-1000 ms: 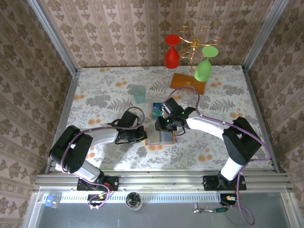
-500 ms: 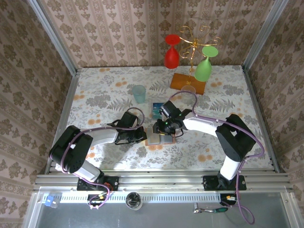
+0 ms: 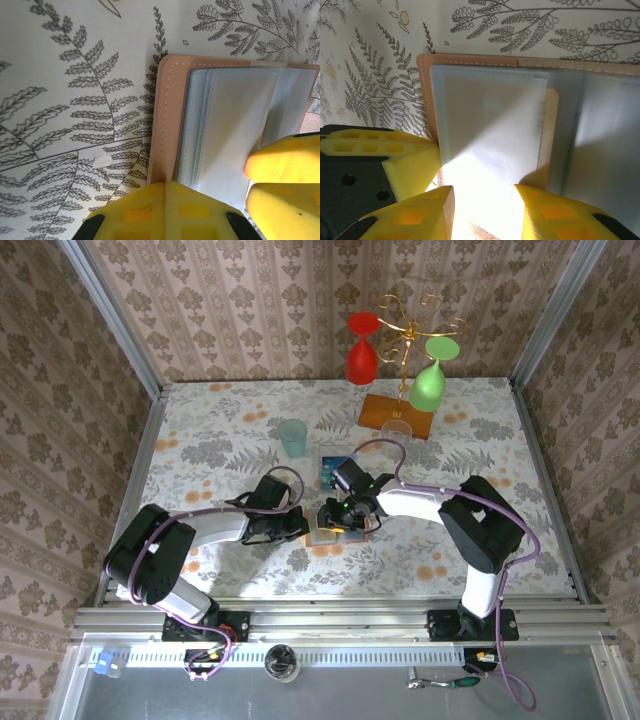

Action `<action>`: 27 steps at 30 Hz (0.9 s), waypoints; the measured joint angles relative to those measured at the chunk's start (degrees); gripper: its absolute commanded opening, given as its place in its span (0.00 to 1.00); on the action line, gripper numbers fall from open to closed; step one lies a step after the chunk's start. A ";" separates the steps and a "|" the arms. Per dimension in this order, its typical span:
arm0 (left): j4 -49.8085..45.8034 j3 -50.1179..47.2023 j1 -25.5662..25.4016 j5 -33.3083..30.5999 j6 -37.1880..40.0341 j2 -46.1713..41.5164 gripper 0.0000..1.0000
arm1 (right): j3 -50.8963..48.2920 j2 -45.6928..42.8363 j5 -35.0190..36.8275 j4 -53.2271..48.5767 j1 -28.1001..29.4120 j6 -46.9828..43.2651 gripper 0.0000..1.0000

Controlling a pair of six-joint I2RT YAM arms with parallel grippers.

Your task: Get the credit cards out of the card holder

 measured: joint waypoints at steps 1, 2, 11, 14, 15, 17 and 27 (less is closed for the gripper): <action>0.00 0.00 0.00 0.00 0.00 0.00 0.01 | 0.13 0.11 0.00 0.02 0.02 0.00 0.36; 0.00 0.00 0.04 0.00 0.00 0.00 0.01 | 0.26 0.17 0.00 0.07 0.02 0.00 0.36; -0.02 0.00 0.35 0.07 0.04 0.00 0.01 | 0.70 0.28 0.46 -0.48 0.22 -0.07 0.35; -0.02 0.00 0.57 0.07 0.15 0.00 0.01 | 0.85 0.28 1.53 -1.22 0.22 -0.11 0.35; -0.02 0.00 0.70 0.09 0.22 0.00 0.01 | 0.90 0.28 1.86 -1.64 0.22 -0.22 0.35; -0.04 0.00 0.76 0.22 0.24 0.00 0.01 | 0.92 0.28 2.69 -2.32 0.22 -0.31 0.35; -0.04 0.00 0.81 0.24 0.26 0.00 0.01 | 1.18 0.26 4.79 -4.13 0.22 -0.50 0.34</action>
